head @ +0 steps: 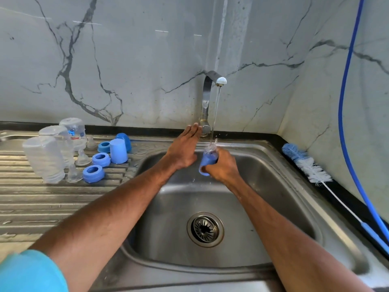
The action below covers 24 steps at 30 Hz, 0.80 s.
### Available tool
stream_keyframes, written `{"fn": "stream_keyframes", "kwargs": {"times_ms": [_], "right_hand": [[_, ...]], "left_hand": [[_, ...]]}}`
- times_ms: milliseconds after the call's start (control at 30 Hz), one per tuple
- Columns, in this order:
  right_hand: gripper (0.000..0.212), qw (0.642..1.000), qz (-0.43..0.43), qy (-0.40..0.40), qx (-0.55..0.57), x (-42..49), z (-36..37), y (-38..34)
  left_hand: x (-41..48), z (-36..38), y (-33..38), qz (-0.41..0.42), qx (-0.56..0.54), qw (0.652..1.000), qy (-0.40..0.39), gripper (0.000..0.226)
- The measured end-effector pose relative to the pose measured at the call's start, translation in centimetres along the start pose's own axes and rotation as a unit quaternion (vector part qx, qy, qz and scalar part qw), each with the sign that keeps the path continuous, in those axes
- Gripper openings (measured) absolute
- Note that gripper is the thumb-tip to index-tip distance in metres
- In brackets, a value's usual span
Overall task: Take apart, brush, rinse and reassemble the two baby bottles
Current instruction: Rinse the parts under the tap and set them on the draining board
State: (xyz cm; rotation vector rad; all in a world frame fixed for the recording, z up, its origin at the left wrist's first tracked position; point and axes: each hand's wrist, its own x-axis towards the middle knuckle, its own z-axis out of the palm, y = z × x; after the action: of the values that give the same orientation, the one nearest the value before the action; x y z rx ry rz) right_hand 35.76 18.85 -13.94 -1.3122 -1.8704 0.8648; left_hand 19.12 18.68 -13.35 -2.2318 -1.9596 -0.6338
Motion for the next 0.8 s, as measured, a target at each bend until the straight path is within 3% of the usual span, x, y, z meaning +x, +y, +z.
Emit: {"fn": "stream_keyframes", "kwargs": {"times_ms": [167,300,400,533,667,800], "right_hand": [[0.053,0.999,0.006,-0.019,0.035,0.3,0.1,-0.1],[0.023,0.986,0.087,-0.011,0.142,0.5,-0.1,0.1],[0.018,0.931,0.191,-0.042,0.307,0.3,-0.6,0.6],[0.029,0.892,0.238,-0.094,0.373,0.2,-1.0,1.3],[0.037,0.862,0.234,-0.117,0.435,0.4,-1.1,0.7],[0.037,0.864,0.224,-0.109,0.438,0.1,-0.9,0.2]], "left_hand": [[-1.7,1.1,1.9,-0.081,-0.247,0.958,0.120,0.033],[-0.7,1.7,4.6,-0.196,-0.416,0.887,0.021,0.049],[1.0,2.0,5.9,-0.227,-0.406,0.883,-0.064,0.038],[2.3,1.6,6.2,-0.275,-0.370,0.873,-0.158,0.018],[2.7,0.8,5.4,-0.318,-0.414,0.840,-0.150,0.019],[2.2,0.8,4.6,-0.346,-0.484,0.792,-0.138,0.022]]}}
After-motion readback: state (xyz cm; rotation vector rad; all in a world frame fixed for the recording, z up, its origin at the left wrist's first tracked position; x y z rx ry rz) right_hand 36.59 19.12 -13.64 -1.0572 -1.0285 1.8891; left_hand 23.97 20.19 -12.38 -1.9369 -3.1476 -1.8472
